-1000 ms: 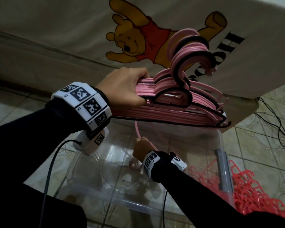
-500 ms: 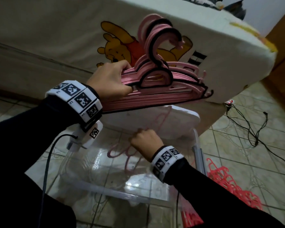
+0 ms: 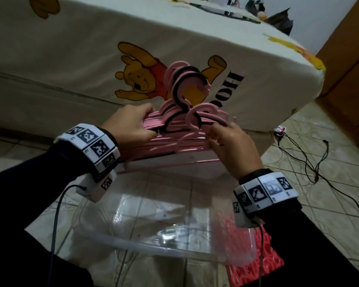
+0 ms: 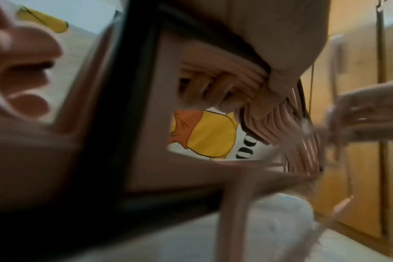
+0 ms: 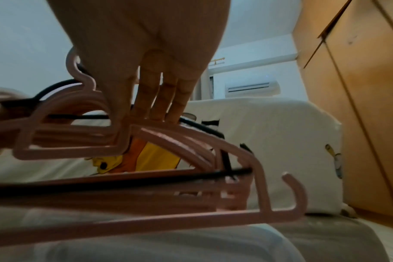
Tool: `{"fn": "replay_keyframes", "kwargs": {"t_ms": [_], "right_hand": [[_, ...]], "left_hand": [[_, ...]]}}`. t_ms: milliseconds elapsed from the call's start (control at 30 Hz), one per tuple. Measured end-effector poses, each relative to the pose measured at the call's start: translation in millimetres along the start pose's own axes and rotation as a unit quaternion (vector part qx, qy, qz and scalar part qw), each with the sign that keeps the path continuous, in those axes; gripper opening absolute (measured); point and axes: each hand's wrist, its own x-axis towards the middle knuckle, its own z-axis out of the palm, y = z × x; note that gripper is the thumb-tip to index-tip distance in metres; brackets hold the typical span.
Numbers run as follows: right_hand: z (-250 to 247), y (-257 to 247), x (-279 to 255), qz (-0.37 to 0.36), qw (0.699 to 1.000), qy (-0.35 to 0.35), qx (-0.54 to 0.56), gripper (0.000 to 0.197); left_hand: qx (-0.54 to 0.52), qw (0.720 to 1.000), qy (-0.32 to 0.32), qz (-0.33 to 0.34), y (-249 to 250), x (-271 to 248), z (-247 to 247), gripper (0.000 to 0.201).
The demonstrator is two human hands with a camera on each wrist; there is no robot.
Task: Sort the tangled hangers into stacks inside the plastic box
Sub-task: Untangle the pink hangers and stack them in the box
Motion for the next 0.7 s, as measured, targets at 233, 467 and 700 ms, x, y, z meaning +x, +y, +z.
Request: {"fn": "replay_keyframes", "kwargs": {"t_ms": [233,467,700], "right_hand": [[-6,22,5,-0.002,0.999,0.03,-0.024,0.01],[-2,25,0,0.004,0.999,0.003,-0.048,0.011],[8,-1,3,-0.011,0.998,0.051,-0.038,0.012]], "left_hand": [[-0.016,0.998,-0.049,-0.025,7,-6,9,0.045],[0.005,0.998,-0.066,-0.022,2,-2,14,0.077],[-0.025,0.999,-0.039,-0.013,9,-7,22,0.079]]}}
